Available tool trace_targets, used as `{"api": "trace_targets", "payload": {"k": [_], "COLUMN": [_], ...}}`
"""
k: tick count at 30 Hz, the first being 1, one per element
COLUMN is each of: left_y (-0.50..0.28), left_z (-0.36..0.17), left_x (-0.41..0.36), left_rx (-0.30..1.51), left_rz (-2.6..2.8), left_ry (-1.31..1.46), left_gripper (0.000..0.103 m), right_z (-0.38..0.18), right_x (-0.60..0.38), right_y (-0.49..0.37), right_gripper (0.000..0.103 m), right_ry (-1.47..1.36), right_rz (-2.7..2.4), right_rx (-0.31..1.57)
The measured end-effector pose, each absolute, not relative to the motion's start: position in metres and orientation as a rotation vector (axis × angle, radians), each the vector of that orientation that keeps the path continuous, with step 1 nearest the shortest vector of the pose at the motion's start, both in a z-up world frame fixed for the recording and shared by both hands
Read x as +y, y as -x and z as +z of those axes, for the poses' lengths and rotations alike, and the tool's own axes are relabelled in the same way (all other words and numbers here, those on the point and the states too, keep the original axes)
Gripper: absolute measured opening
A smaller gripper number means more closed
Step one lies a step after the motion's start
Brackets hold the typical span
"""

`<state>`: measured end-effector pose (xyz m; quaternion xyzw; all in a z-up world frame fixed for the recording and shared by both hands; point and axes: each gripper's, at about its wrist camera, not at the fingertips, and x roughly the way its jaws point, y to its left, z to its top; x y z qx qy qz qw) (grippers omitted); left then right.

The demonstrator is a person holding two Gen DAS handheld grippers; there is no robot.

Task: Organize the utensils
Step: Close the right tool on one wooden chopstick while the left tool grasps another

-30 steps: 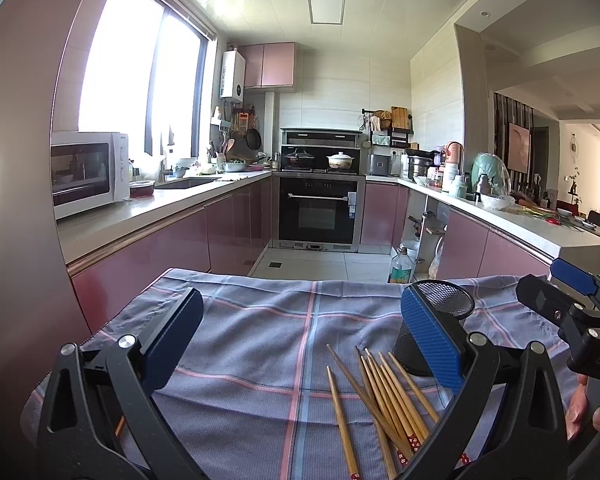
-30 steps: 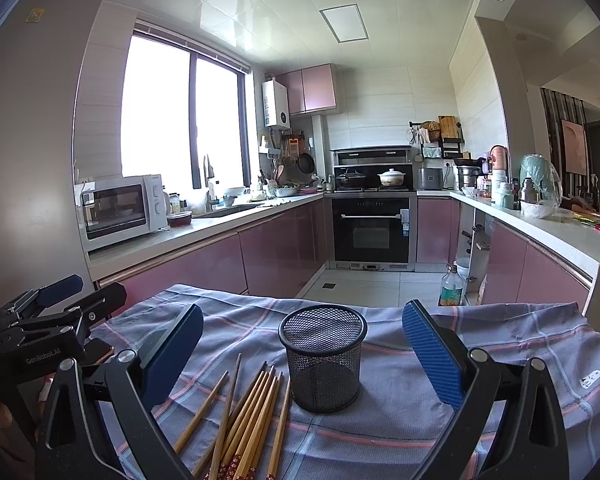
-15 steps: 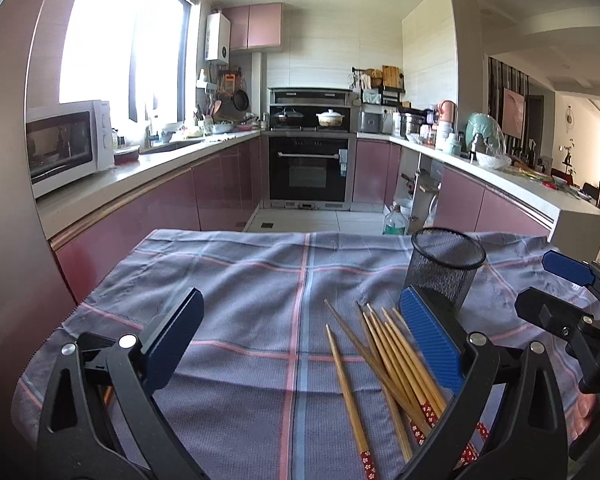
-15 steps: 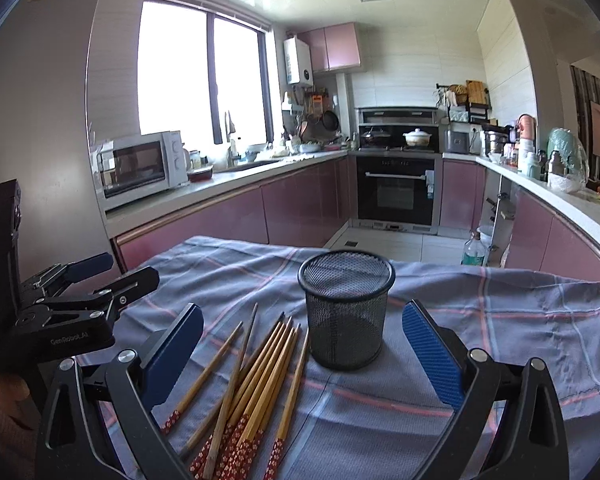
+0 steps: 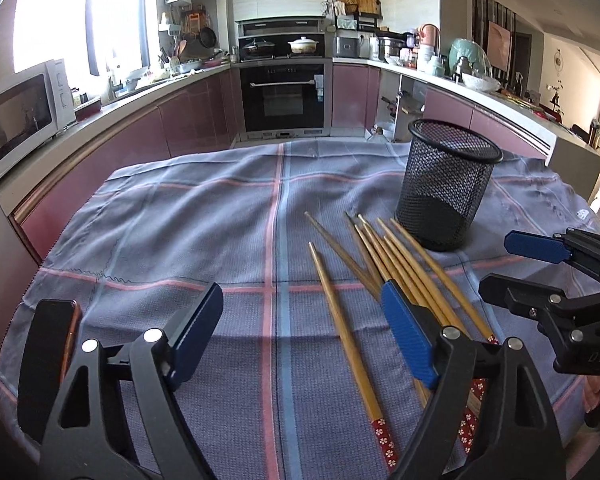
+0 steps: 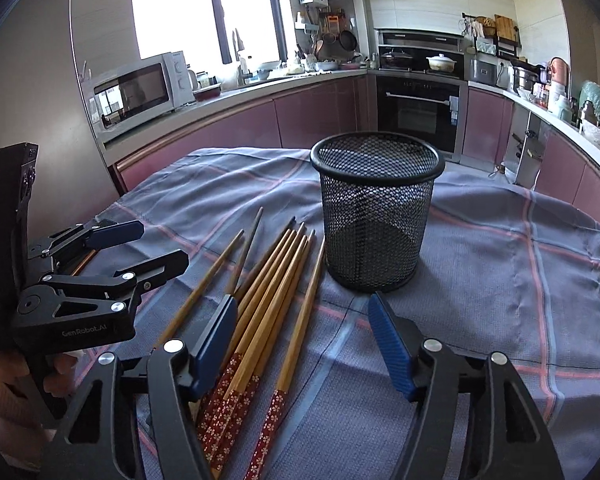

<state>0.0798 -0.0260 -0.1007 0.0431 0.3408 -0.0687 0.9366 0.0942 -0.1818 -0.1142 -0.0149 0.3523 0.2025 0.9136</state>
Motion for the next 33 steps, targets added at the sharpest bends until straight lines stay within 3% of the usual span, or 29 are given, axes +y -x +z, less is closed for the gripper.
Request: {"api": "trace_targets", "payload": {"k": [8,22,24,28,29,33], "left_y": [-0.099,-0.122,-0.123,-0.123,-0.123,-0.121], "left_z": [-0.125,-0.138,-0.137,-0.135,-0.135,-0.134], "left_x": [-0.036,-0.047,-0.048,-0.047,-0.046,-0.042], "left_rx": [0.813,0.892,0.894,0.902,0.903,0.914], "left_rz": [-0.182,-0.228,-0.233,-0.228,-0.226,-0.231], "left_ry": [-0.105,-0.097,-0.096,-0.074,-0.068,-0.033], "left_gripper": [0.065,0.048,0.041,0.034,0.029,0.013], "right_z": [-0.132,-0.142,-0.143,-0.142,-0.142,-0.142], "right_x": [-0.179,-0.166,-0.16,-0.159,-0.16,-0.165], "right_y": [-0.112,-0.136,-0.135,-0.138,-0.138,-0.139], "right_gripper": [0.044,0.029,0.029,0.015,0.009,0.006], "right_ry": [0.021,0.086,0.13,0.128,0.121,0.078], "right_rz": [0.422,0.388,0.374,0.384,0.383,0.395], "right_rx": [0.842,0.914,0.903,0.911,0.913,0.919]}}
